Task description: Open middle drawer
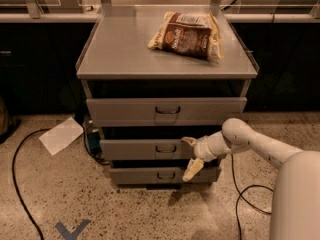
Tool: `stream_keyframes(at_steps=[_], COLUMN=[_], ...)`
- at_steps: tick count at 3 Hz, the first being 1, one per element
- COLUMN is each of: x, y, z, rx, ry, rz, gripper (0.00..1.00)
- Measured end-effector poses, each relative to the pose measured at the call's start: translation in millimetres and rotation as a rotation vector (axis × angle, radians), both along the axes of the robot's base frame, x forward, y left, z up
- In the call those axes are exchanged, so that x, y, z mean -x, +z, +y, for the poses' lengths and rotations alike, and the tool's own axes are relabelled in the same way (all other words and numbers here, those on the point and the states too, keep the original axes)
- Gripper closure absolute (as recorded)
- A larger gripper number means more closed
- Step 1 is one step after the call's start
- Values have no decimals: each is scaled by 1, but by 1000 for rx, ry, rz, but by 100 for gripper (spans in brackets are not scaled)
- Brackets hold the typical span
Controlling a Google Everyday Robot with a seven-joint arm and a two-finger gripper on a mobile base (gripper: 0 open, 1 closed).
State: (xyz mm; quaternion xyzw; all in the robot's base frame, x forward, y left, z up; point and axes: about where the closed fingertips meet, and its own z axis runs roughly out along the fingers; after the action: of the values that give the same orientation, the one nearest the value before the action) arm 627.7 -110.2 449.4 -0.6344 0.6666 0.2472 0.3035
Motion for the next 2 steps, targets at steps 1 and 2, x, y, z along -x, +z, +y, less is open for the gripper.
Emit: stream_keyframes(at_steps=[1,2], x=[-18,-28], y=[-10,-21], z=[4,5], rx=[-14,-31], ry=[1,1], rz=[-11,-6], gripper=[0,0])
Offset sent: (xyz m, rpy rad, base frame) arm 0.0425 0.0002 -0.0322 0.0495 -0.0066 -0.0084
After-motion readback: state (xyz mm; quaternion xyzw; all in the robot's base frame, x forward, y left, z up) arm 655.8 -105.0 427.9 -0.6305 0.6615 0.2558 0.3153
